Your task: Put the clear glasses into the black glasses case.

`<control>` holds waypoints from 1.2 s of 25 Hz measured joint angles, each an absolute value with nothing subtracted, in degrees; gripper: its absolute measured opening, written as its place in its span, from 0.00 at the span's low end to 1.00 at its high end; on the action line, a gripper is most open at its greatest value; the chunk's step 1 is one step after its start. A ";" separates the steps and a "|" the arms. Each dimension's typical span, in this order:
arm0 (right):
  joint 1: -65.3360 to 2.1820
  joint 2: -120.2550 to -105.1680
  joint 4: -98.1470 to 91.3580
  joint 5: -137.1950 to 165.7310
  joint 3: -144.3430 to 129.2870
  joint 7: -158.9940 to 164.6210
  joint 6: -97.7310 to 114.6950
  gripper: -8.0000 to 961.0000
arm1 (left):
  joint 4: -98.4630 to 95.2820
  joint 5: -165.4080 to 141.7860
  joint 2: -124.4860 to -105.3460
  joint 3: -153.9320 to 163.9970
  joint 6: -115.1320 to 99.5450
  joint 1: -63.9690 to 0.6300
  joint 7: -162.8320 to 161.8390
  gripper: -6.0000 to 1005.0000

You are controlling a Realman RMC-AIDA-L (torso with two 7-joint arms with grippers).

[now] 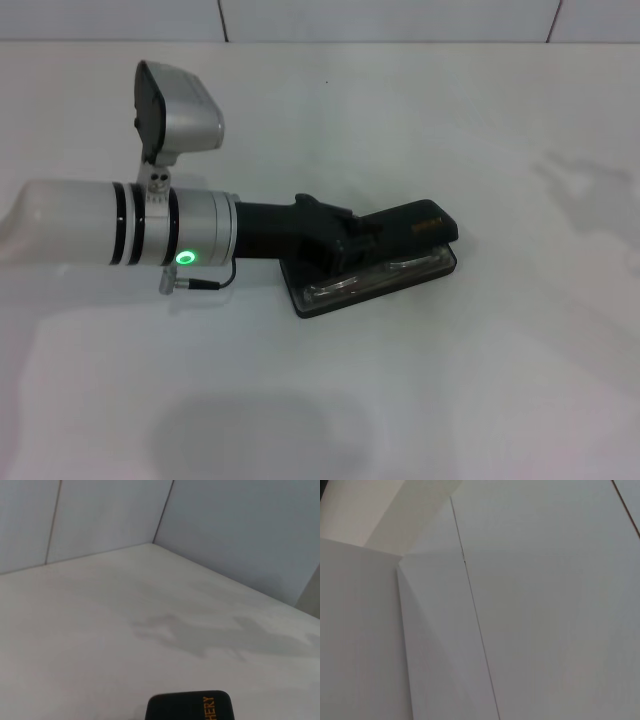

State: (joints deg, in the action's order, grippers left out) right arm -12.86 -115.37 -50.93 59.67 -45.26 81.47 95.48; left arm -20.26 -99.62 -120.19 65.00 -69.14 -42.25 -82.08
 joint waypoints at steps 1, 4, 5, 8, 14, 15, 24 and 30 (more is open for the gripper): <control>-12.88 -115.39 -50.78 59.67 -45.26 81.47 95.50 0.21 | -20.07 -99.67 -120.22 65.12 -69.19 -42.18 -81.94 0.20; -13.02 -115.39 -50.43 59.66 -45.26 81.47 95.56 0.21 | -19.65 -99.70 -120.28 65.17 -69.40 -42.10 -81.51 0.20; -13.05 -115.40 -50.41 59.64 -45.26 81.47 95.61 0.21 | -19.63 -99.69 -120.29 65.17 -69.43 -42.10 -81.48 0.20; -13.11 -115.39 -50.39 59.62 -45.26 81.47 96.00 0.21 | -19.58 -99.66 -120.36 65.17 -69.85 -42.04 -81.35 0.21; -12.92 -115.31 -50.33 59.79 -45.26 81.47 96.53 0.21 | -20.20 -98.75 -120.38 65.14 -74.92 -42.01 -79.53 0.22; -12.83 -115.27 -50.30 60.06 -45.29 81.47 96.75 0.21 | -20.51 -98.41 -120.32 65.13 -76.15 -42.00 -79.30 0.22; -14.22 -114.81 -50.81 72.11 -45.63 80.08 102.10 0.21 | -31.66 -96.00 -119.76 64.57 -91.15 -36.68 -78.95 0.24; -14.91 -115.34 -48.86 77.41 -47.14 72.29 107.32 0.23 | -37.65 -87.72 -119.53 64.51 -96.93 -30.33 -76.56 0.25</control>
